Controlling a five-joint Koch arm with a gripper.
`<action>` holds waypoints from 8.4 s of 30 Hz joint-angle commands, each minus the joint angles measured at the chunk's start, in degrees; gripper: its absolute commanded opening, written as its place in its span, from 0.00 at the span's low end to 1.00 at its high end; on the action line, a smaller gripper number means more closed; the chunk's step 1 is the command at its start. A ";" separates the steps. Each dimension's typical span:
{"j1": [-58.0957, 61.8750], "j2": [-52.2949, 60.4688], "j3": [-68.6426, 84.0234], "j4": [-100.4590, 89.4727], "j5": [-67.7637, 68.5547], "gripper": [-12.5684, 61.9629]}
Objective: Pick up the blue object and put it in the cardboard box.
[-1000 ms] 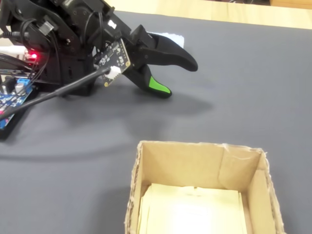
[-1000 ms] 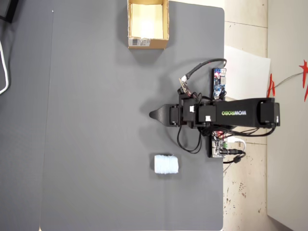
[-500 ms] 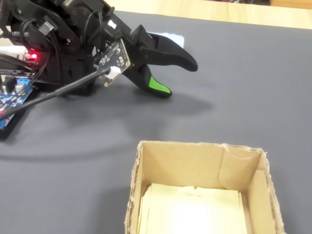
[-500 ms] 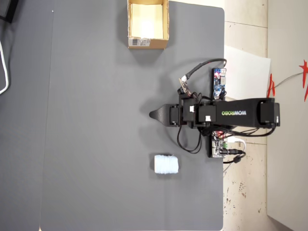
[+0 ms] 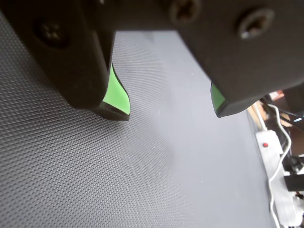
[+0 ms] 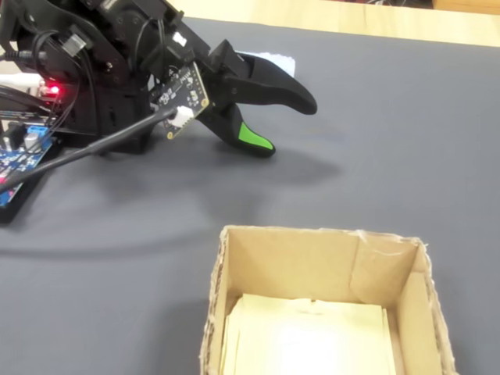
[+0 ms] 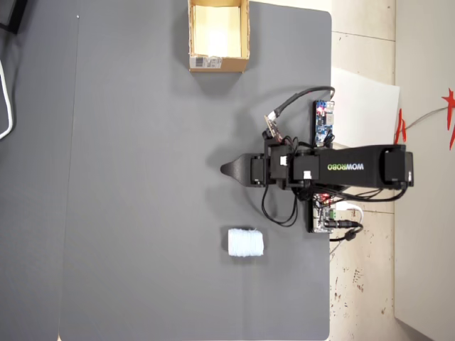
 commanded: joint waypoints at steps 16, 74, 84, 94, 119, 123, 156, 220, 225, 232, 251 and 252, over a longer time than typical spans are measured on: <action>-0.18 4.92 2.02 2.29 0.26 0.62; -25.93 -0.79 -35.51 49.66 40.25 0.61; -30.67 -8.70 -46.14 58.27 46.67 0.61; -34.45 -17.67 -55.37 68.55 53.00 0.61; -39.64 -32.96 -55.90 65.65 36.39 0.61; -40.34 -35.07 -53.70 62.40 36.56 0.61; -21.80 -23.03 -39.29 22.32 20.65 0.17; 50.71 -38.50 -70.05 19.25 -4.48 0.59; 50.63 -38.14 -69.35 19.78 -3.96 0.62; 50.45 -36.74 -68.64 19.78 -2.46 0.62; 26.63 -13.45 -49.66 18.72 3.08 0.62; 24.96 -11.69 -47.81 18.63 3.08 0.62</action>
